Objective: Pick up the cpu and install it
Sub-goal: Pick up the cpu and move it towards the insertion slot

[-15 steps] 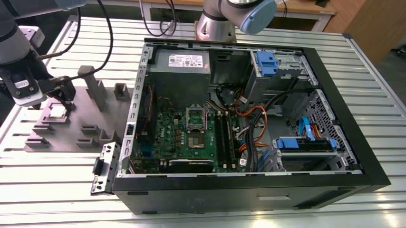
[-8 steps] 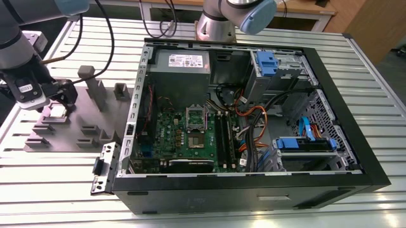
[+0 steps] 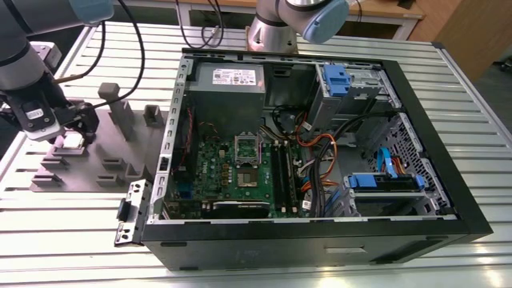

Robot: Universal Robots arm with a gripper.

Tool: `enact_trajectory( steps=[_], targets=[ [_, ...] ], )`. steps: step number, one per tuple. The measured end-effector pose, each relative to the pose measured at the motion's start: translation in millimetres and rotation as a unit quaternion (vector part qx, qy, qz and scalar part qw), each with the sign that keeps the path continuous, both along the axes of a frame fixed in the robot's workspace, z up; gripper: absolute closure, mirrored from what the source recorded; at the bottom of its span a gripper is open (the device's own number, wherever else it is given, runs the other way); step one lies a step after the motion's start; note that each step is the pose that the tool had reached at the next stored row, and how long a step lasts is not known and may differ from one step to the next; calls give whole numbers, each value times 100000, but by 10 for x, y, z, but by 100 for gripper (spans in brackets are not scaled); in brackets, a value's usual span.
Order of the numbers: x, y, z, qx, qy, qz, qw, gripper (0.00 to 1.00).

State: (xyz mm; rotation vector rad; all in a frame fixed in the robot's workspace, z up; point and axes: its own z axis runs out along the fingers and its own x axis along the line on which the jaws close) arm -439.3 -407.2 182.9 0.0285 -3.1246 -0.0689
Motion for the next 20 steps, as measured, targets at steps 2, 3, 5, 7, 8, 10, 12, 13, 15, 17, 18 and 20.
enact_trajectory(
  steps=[2, 3, 5, 7, 8, 10, 12, 13, 15, 17, 18, 20],
  targets=[
    [0, 0, -5, 0, 4, -1, 100000, 25],
    [0, 0, -6, -3, 5, -2, 100000, 25],
    [0, 0, -7, -1, 3, -2, 100000, 32],
    [0, 0, -7, -1, 1, -2, 100000, 32],
    [0, 0, -7, 0, 0, 0, 100000, 32],
    [0, 0, -7, -2, -2, -2, 100000, 33],
    [0, 7, -10, 5, -12, -4, 100000, 40],
    [0, 9, -9, -2, -4, -3, 100000, 40],
    [0, 14, -9, 1, -6, -1, 100000, 40],
    [0, 14, -11, -7, 9, 1, 100000, 40],
    [0, 14, -15, -4, 2, 1, 100000, 40],
    [0, 14, -23, -18, -2, -1, 100000, 40]
  ],
)
